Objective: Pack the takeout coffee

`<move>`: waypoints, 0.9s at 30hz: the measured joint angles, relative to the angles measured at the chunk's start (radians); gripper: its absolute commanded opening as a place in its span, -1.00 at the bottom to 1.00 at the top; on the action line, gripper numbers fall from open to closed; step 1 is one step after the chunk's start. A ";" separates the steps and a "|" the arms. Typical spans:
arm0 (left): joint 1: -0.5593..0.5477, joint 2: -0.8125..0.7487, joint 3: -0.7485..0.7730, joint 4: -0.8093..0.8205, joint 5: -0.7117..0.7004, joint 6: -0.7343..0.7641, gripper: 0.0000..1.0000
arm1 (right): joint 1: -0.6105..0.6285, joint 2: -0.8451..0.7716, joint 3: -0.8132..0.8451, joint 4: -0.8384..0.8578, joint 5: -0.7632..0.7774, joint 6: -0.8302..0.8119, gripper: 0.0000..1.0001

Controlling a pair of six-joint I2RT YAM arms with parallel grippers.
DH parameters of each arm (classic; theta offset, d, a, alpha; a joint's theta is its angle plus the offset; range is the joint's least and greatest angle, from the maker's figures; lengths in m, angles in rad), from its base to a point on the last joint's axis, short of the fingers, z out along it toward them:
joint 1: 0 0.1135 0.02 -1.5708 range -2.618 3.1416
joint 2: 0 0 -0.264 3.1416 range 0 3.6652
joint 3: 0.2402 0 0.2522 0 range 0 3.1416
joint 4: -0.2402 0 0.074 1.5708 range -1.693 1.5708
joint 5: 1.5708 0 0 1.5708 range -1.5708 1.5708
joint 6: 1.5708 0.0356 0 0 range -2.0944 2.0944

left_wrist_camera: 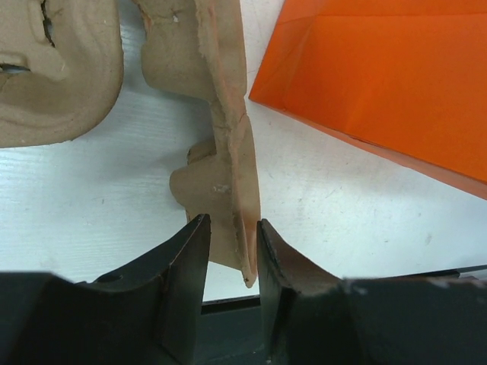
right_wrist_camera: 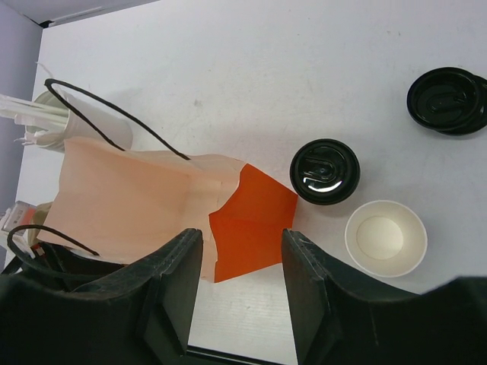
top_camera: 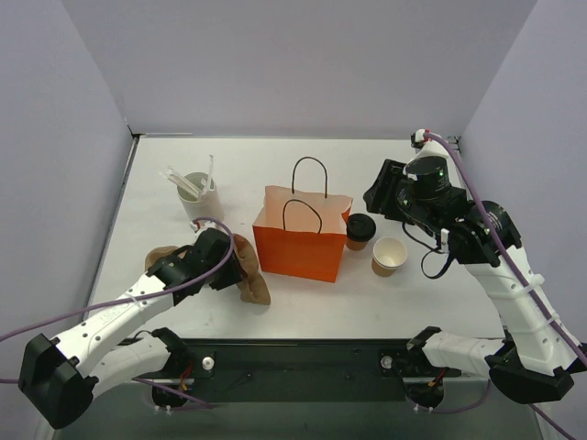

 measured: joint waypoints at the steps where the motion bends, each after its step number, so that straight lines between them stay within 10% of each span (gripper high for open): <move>1: 0.000 0.005 -0.003 0.001 0.000 -0.004 -0.20 | 0.000 0.001 0.000 0.000 0.001 0.000 -0.07; 11: 0.000 0.045 -0.038 0.047 0.007 -0.035 -0.39 | 0.000 0.001 0.000 0.000 0.012 -0.001 -0.06; 17: 0.000 0.077 -0.031 0.051 0.016 -0.036 -0.97 | -0.001 0.014 0.004 0.000 0.011 -0.018 -0.05; 27: 0.000 0.009 0.112 -0.182 0.022 -0.048 -1.00 | -0.001 0.023 0.063 0.001 -0.066 -0.064 0.00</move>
